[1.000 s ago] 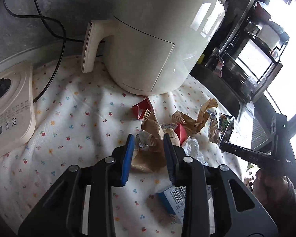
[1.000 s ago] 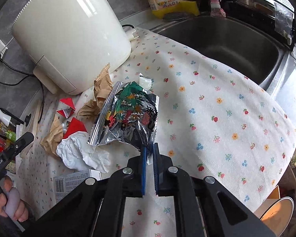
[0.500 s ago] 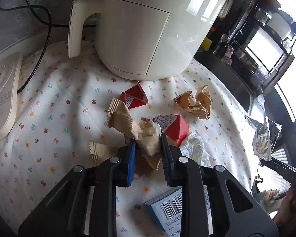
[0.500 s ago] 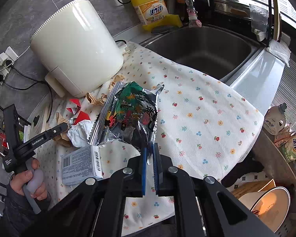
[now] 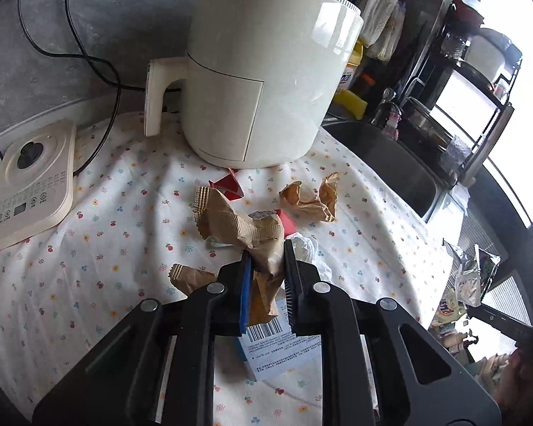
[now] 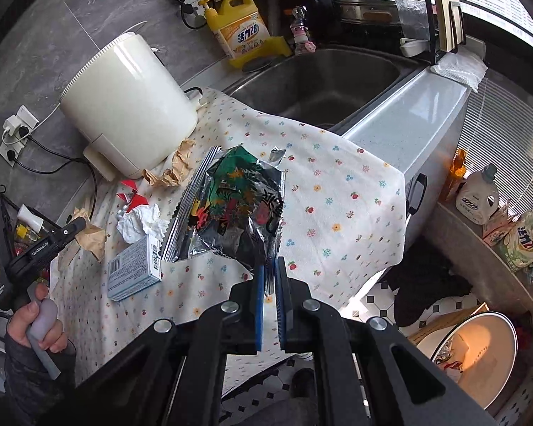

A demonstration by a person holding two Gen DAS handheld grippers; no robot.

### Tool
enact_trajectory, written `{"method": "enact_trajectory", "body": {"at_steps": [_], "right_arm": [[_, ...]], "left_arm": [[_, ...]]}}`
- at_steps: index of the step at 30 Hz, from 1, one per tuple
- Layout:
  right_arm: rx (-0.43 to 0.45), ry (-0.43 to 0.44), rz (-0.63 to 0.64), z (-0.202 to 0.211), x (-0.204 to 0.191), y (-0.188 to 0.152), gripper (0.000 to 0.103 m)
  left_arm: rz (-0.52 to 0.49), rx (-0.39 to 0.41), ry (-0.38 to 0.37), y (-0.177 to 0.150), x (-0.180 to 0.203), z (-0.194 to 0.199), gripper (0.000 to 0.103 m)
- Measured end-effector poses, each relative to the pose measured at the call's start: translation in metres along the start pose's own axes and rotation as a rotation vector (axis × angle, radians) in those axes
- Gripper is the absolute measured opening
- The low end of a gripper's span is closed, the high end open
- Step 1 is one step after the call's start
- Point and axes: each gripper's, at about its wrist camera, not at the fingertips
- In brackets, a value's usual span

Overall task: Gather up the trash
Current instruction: 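Carry the brown paper and foil bag over the white bucket and open both tools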

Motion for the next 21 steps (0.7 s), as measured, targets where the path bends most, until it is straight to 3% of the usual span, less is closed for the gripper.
{"method": "enact_trajectory", "body": {"at_steps": [9, 21], "right_arm": [[0.02, -0.065, -0.054, 0.059, 0.076, -0.019, 0.007], [-0.001, -0.208, -0.168, 0.127, 0.191, -0.068, 0.008]], "left_arm": [[-0.071, 0.007, -0.144, -0.016, 0.109, 0.03, 0.016], [-0.182, -0.117, -0.341, -0.094, 0.249, 0.035, 0.016]]}}
Point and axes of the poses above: each gripper's, at about its wrist camera, not at the fingertips, and z roughly against the way its jaws point, x to its right, y to its top, and after that the axes turned 14 degrees about x, right-handed
